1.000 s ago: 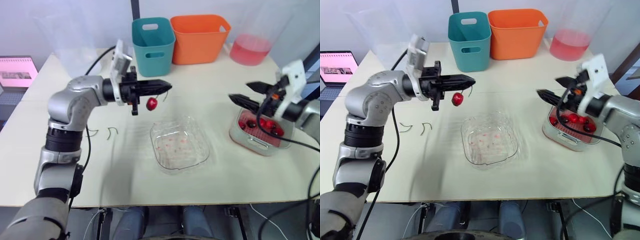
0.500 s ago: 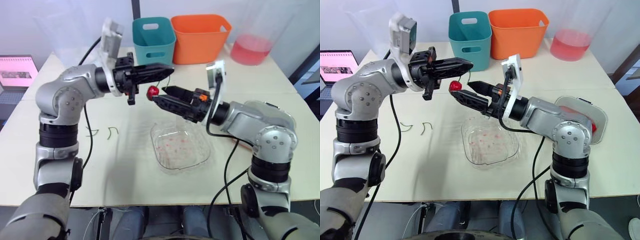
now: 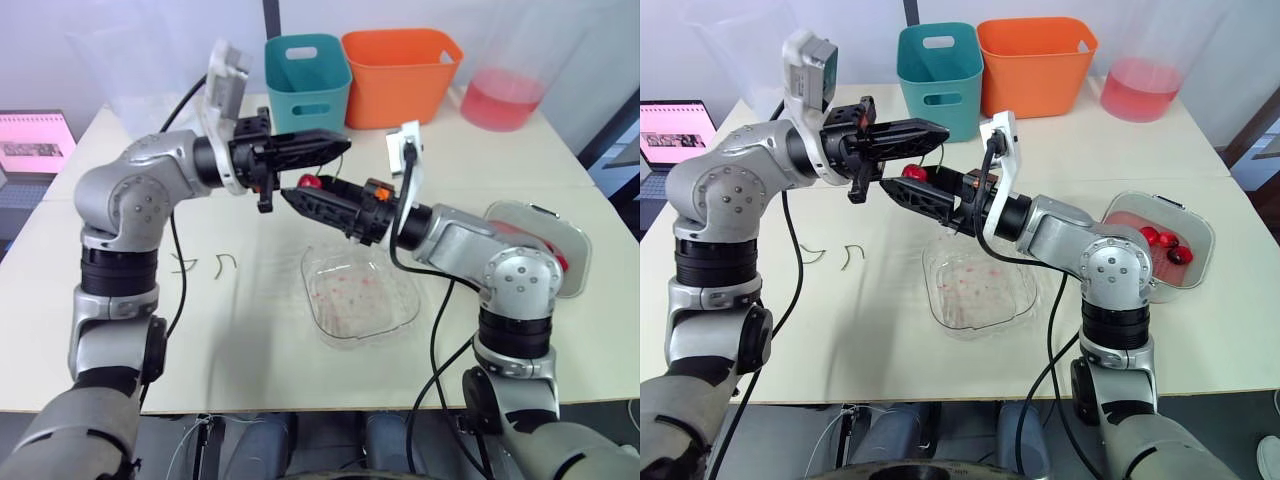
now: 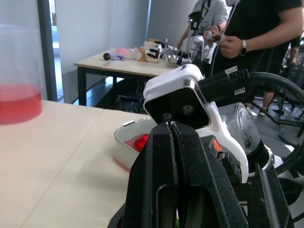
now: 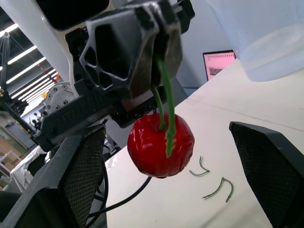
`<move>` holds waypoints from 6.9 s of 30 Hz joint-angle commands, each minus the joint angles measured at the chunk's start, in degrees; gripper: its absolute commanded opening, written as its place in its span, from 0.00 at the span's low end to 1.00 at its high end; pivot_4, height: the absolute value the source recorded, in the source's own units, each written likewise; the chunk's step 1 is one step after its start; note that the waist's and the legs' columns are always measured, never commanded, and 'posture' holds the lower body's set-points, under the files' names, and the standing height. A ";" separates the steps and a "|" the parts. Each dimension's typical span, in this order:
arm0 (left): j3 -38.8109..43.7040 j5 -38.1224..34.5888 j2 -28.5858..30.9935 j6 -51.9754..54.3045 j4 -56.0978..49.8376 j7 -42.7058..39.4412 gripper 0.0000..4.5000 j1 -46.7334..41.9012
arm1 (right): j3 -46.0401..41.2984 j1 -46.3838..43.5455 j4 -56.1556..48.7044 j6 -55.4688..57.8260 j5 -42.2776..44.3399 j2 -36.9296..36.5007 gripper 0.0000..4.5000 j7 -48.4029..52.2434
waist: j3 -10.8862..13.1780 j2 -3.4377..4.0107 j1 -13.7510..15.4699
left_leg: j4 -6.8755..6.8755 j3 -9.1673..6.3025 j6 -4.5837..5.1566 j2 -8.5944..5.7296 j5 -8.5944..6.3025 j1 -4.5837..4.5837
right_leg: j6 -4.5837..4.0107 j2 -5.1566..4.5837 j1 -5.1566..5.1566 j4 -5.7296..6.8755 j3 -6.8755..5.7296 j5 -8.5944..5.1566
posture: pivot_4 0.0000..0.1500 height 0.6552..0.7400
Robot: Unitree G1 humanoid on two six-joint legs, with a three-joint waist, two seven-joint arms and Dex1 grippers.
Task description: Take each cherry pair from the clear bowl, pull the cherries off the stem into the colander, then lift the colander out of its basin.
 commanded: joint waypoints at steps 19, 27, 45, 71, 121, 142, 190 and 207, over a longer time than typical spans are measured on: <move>1.49 -1.18 -0.74 -0.60 -0.49 0.86 0.00 -1.90 | 2.11 0.50 -2.93 -0.49 0.00 -1.45 0.25 0.46 | 0.00 0.01 -0.01 | -0.02 0.00 0.01 0.01 0.00 0.00 | 0.00 0.01 -0.02 0.00 0.00 0.00 | 1.00 1.00; 1.96 -1.29 -1.22 -0.90 0.14 1.24 0.00 -2.83 | 6.55 4.78 -5.74 -0.88 -6.04 -6.42 0.25 4.17 | 0.00 0.00 0.00 | -0.01 0.02 0.08 0.01 -0.05 0.00 | 0.00 0.02 -0.01 -0.01 0.00 0.00 | 1.00 1.00; -2.33 5.54 2.58 -6.16 -1.48 -1.08 0.00 5.32 | -16.53 18.83 -0.80 -11.36 -23.03 -35.99 0.25 11.84 | 0.01 -0.02 0.59 | 0.01 0.12 0.26 -0.05 -0.15 -0.01 | 0.00 -0.02 0.13 -0.16 -0.03 0.00 | 1.00 1.00; -1.55 6.82 3.73 -6.27 -1.92 0.60 0.00 8.03 | -15.17 20.62 13.96 -24.63 -39.83 -39.21 0.93 20.81 | 0.00 -0.01 0.36 | 0.02 0.14 0.20 0.02 -0.11 0.07 | 0.01 0.01 0.20 -0.14 -0.01 0.00 | 1.00 1.00; 14.98 5.25 16.14 -7.30 -10.39 13.90 0.99 28.46 | -29.00 18.83 -1.33 -16.00 -27.94 -28.31 0.94 19.76 | -0.09 0.01 2.00 | -0.12 0.08 0.24 -0.05 -0.17 0.01 | -0.02 -0.11 0.10 -0.24 0.02 0.01 | 1.00 1.00; 15.58 11.34 13.78 -18.31 2.77 14.73 1.00 26.91 | -41.03 35.67 12.62 -18.00 -29.59 -44.77 0.97 27.91 | -0.12 0.10 0.58 | -0.10 0.26 0.38 0.02 -0.24 0.29 | -0.01 -0.05 0.33 -0.18 0.14 0.00 | 1.00 1.00; 2.02 -1.89 24.61 -2.36 -28.43 2.75 1.00 26.01 | -9.57 34.53 7.95 -22.79 -46.37 -63.89 0.05 53.46 | -0.05 0.13 0.57 | -0.02 0.28 0.46 0.07 -0.29 0.10 | 0.01 -0.04 0.36 -0.50 0.00 0.00 | 1.00 1.00; -0.41 -1.20 21.31 -1.53 -26.75 3.41 1.00 24.78 | -15.41 32.82 7.27 -19.94 -45.62 -68.35 0.05 59.58 | -0.04 0.18 0.59 | -0.02 0.29 0.46 0.06 -0.29 0.08 | 0.01 -0.05 0.34 -0.50 -0.01 0.00 | 1.00 1.00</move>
